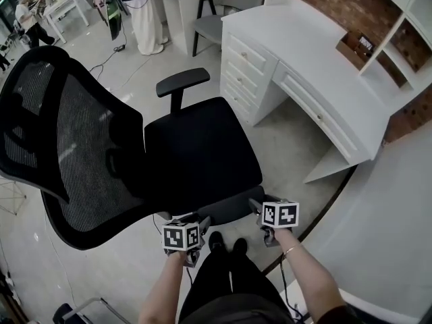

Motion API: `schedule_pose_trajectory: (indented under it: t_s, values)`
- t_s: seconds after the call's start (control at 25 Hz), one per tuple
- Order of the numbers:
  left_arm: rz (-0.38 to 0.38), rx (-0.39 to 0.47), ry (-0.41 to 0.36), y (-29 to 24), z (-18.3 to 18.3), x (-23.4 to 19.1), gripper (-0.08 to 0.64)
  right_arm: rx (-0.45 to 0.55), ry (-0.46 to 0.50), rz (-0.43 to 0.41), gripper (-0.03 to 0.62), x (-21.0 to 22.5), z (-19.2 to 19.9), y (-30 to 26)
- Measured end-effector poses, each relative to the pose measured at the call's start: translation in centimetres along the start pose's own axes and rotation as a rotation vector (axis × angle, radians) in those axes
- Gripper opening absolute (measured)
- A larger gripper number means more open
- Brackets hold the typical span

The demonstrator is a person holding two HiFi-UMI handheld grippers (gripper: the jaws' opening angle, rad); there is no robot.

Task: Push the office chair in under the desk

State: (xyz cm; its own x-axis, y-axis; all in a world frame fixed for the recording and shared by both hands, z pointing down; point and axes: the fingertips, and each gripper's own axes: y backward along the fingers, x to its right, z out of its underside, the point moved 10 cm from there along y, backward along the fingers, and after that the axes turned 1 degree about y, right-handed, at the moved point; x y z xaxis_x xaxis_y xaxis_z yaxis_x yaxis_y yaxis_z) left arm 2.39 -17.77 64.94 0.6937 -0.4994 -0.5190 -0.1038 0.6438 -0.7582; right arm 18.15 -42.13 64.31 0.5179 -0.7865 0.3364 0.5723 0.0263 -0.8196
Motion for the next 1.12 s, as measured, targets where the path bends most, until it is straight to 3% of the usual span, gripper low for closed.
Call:
schedule_pose_trajectory:
  t_s: [0.48, 0.72, 1.12]
  values:
    - [-0.087, -0.001, 0.046, -2.7, -1.0, 4.0, 0.184, 0.023, 0.041, 0.099, 0.258, 2.6, -3.4, 0.1]
    - [-0.121, 0.034, 0.084, -4.0, -1.1, 5.2, 0.184, 0.029, 0.124, 0.164, 0.258, 2.6, -4.7, -0.1]
    - [-0.224, 0.11, 0.056, -2.7, -1.1, 7.2, 0.184, 0.107, 0.129, 0.115, 0.258, 2.5, -4.2, 2.6]
